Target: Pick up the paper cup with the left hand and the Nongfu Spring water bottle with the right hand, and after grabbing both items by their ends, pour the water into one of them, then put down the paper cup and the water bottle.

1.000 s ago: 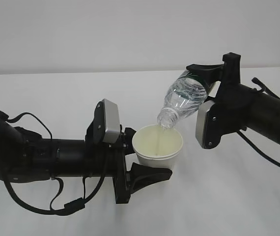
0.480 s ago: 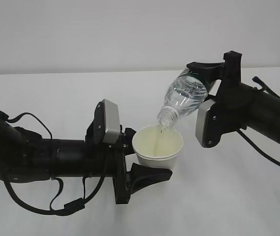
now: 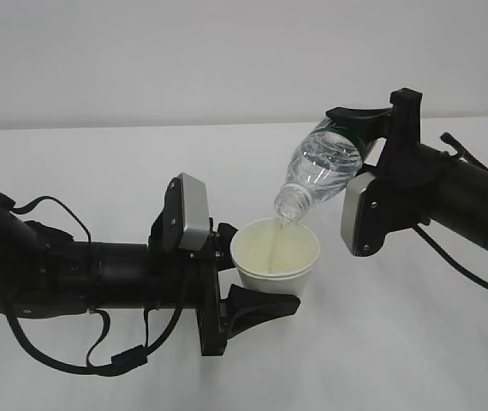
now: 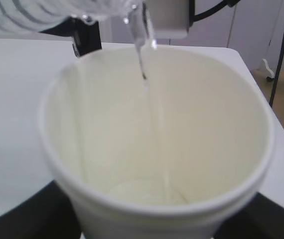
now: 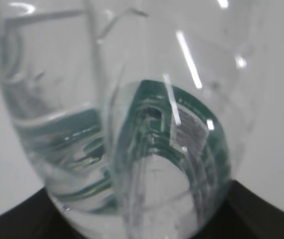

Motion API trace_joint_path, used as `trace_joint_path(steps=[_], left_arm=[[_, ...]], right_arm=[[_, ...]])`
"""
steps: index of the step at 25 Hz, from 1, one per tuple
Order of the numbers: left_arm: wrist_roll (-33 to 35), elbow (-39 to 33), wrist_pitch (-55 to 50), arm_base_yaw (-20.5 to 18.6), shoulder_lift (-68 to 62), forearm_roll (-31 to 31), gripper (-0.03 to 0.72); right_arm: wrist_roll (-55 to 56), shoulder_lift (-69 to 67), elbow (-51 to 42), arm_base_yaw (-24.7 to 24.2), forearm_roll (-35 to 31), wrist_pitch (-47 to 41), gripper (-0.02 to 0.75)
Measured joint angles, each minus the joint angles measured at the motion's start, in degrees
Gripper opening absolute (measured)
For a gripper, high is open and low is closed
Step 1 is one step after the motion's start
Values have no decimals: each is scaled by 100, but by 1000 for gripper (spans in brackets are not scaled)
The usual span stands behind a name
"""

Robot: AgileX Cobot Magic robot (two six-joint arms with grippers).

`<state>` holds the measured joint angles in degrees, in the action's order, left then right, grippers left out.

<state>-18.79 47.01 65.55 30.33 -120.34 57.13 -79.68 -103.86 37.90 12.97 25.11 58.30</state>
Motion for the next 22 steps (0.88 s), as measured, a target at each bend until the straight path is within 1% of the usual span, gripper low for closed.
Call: trace_joint_path(steps=[22], left_arm=[[0, 0, 0, 0, 0, 9, 485]], right_arm=[[-14, 0, 0, 0, -22, 0, 456]])
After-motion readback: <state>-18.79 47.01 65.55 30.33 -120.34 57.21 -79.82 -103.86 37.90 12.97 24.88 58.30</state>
